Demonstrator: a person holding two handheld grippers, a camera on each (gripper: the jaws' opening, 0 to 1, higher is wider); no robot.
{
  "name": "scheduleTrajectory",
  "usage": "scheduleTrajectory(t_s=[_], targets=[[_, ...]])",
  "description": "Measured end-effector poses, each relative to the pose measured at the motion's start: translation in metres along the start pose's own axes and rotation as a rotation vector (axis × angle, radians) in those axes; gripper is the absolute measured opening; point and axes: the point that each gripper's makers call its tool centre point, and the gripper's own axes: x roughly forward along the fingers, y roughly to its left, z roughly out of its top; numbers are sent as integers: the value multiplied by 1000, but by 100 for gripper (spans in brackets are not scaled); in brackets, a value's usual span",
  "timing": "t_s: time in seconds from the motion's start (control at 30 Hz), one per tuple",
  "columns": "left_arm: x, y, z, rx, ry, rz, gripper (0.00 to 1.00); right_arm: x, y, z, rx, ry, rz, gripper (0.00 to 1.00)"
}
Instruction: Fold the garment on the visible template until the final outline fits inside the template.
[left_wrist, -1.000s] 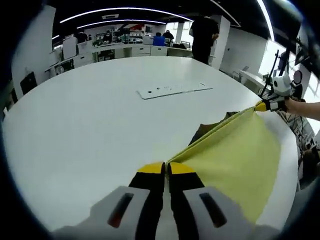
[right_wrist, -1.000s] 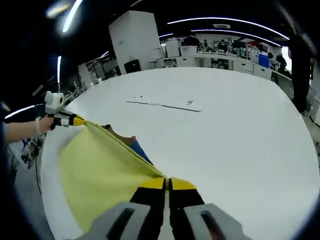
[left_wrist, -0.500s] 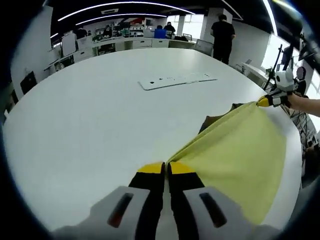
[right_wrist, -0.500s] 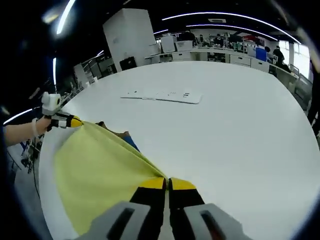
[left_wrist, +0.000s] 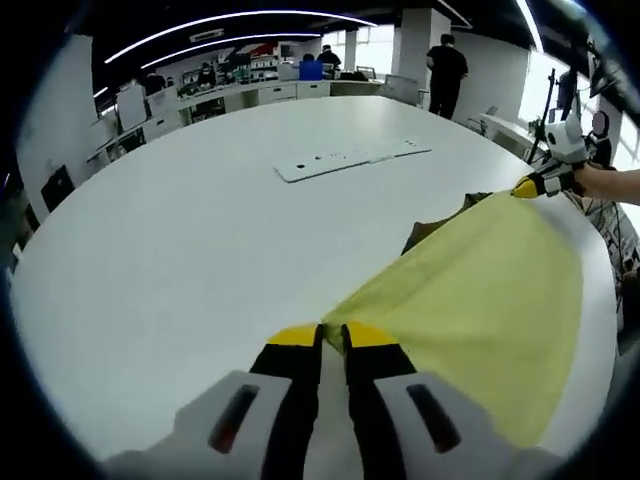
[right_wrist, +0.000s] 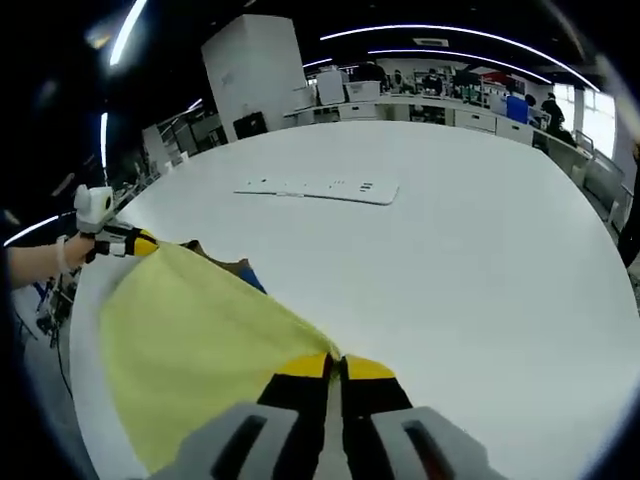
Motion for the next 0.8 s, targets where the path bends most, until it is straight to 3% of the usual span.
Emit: scheduleTrajectory(t_s=[0.3,0.5,0.6,0.8], targets=[[-14,-6,-3,7,-31,-43,17,-8,2,-4,-14,-27,6,7],[-29,-25,7,31,-95,-150,33,-19,18,3,-24,-102,75,40],[-40,-38,14,39,-157,-208,49,-24,26,3,-11,-124,102,57],[-61,-51,20,5,-225,-281,74,-35,36,-1,-27,-131,122,69]])
